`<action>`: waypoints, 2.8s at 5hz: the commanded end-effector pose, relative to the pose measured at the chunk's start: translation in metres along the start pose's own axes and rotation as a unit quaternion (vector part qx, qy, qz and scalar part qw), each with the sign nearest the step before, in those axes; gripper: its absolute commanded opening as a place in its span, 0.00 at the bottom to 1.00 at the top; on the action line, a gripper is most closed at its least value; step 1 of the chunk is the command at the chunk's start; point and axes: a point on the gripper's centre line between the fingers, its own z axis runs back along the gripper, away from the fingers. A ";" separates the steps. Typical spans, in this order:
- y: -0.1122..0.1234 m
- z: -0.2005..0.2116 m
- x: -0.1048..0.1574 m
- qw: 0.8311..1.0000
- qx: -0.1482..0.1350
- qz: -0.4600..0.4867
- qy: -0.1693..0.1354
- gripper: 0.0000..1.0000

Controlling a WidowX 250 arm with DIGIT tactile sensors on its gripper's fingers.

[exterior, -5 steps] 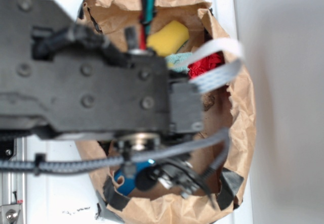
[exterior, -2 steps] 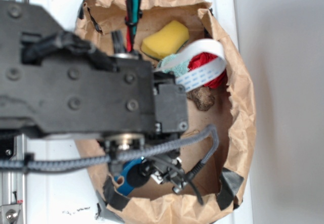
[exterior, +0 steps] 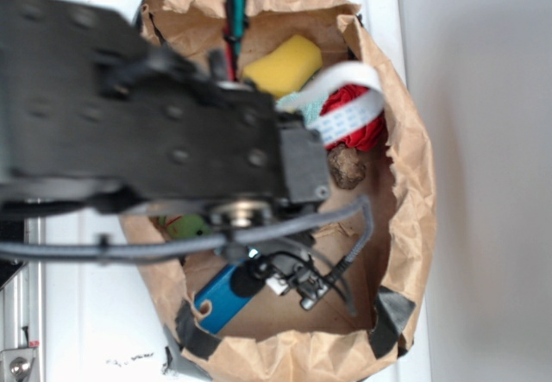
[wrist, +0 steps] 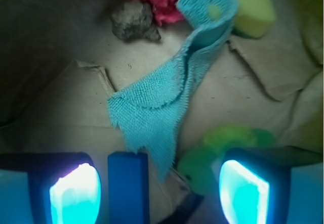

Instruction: Grab the blue block.

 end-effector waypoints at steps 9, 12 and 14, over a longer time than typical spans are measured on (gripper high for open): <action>-0.020 -0.006 -0.032 1.000 -0.021 0.008 -0.008 1.00; -0.031 -0.010 -0.040 0.999 -0.031 -0.019 -0.020 1.00; -0.031 -0.010 -0.040 0.999 -0.031 -0.019 -0.020 1.00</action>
